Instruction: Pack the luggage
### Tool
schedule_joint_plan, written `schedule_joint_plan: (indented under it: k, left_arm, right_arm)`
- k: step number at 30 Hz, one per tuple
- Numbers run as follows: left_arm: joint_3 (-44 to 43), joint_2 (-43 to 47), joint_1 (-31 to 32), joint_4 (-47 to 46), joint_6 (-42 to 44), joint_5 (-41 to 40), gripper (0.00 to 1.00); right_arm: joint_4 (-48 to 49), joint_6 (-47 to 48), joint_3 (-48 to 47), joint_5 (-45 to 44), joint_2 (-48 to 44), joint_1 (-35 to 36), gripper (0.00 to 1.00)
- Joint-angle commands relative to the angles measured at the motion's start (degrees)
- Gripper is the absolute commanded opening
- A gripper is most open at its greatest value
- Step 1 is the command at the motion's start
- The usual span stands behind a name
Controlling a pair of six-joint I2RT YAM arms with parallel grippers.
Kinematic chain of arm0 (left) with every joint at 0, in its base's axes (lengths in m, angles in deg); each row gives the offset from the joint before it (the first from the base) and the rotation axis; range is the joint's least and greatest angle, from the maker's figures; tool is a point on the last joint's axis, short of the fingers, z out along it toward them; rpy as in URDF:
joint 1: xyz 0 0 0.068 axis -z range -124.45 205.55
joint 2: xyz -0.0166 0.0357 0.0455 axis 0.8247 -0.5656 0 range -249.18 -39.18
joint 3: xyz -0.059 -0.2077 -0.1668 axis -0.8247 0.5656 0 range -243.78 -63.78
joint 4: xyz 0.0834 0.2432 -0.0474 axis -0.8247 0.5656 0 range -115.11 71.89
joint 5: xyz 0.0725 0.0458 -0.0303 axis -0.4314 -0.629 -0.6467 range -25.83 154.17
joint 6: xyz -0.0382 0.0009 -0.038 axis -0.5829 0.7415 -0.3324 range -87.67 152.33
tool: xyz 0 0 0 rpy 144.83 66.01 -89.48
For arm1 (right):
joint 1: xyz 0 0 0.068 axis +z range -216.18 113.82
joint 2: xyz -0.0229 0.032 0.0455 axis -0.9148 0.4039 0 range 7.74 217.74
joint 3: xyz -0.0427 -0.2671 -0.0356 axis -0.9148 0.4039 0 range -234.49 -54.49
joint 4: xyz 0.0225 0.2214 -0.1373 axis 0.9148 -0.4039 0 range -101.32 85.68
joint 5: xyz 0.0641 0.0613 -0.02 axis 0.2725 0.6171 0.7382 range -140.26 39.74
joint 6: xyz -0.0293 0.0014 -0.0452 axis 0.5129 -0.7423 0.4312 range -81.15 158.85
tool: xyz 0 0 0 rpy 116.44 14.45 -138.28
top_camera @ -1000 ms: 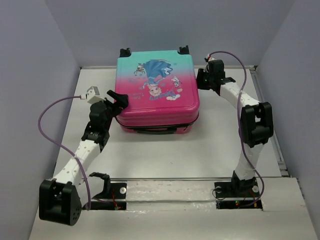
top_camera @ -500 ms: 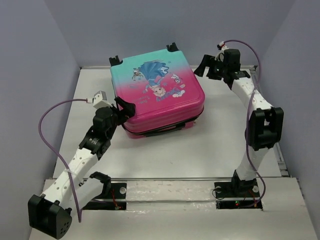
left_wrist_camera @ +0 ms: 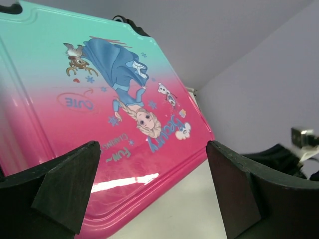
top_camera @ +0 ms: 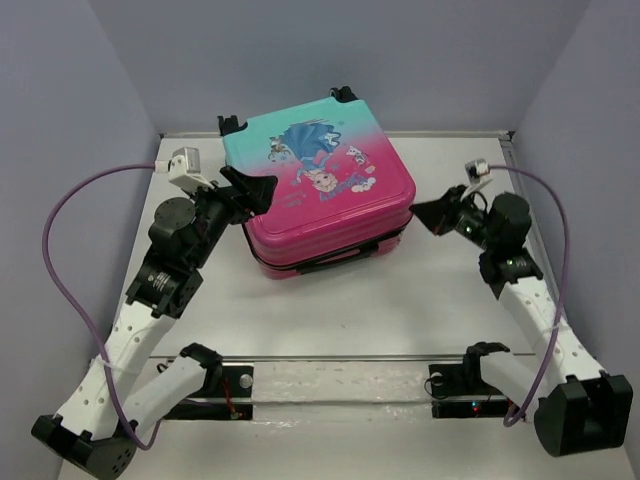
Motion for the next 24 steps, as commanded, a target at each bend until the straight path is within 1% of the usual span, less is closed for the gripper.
schedule_joint_plan:
  k: [1,2,3,4,6,7,11,12,13,16,21,23,24]
  left_arm:
    - [6.4,4.5,-0.2,2.6,2.1,1.3,0.99]
    - [7.5,4.9,-0.2,3.0,2.1,1.7,0.99]
    - [8.6,5.2,-0.2,3.3,2.3,3.8,0.99]
    - [10.5,5.6,-0.2,4.5,2.7,5.8,0.99]
    - [12.1,5.9,-0.2,5.9,3.5,6.9,0.99]
    - [13.6,6.5,-0.2,6.7,3.8,7.4,0.99]
    - [14.6,7.3,-0.2,7.9,4.5,8.1,0.99]
    - [14.7,7.2,-0.2,7.7,4.7,8.9,0.99]
    - [14.3,6.9,-0.2,7.6,5.0,9.4,0.99]
    - [13.2,5.8,-0.2,8.3,6.3,10.0,0.99]
    - [13.2,5.0,-0.2,7.8,6.5,10.5,0.99]
    - [13.5,4.9,-0.2,7.2,6.2,10.8,0.99]
    - [13.6,4.9,-0.2,7.0,6.1,11.0,0.99]
  right_arm:
    - [16.0,-3.4,16.8,2.2,-2.7,0.0,0.21]
    - [16.7,-3.1,20.0,1.4,-2.5,0.0,0.26]
    - [17.7,-3.1,21.3,0.8,-1.9,0.0,0.36]
    - [20.9,-2.9,22.6,0.6,-1.4,0.0,0.40]
    - [22.9,-2.2,24.8,-0.3,1.0,0.0,0.44]
    - [25.7,-1.8,25.5,-1.2,1.8,0.0,0.44]
    - [35.1,-0.6,28.1,-4.5,7.2,0.0,0.44]
    - [37.1,0.3,28.1,-4.1,9.0,0.0,0.45]
    - [41.3,0.7,28.1,-2.6,12.4,0.0,0.46]
    - [46.9,0.8,28.3,-0.8,16.7,0.0,0.47]
    - [50.1,0.3,25.9,1.3,22.2,0.0,0.51]
    - [53.3,-0.8,24.7,2.6,24.1,0.0,0.51]
    - [56.6,-1.6,24.7,3.1,25.6,0.0,0.51]
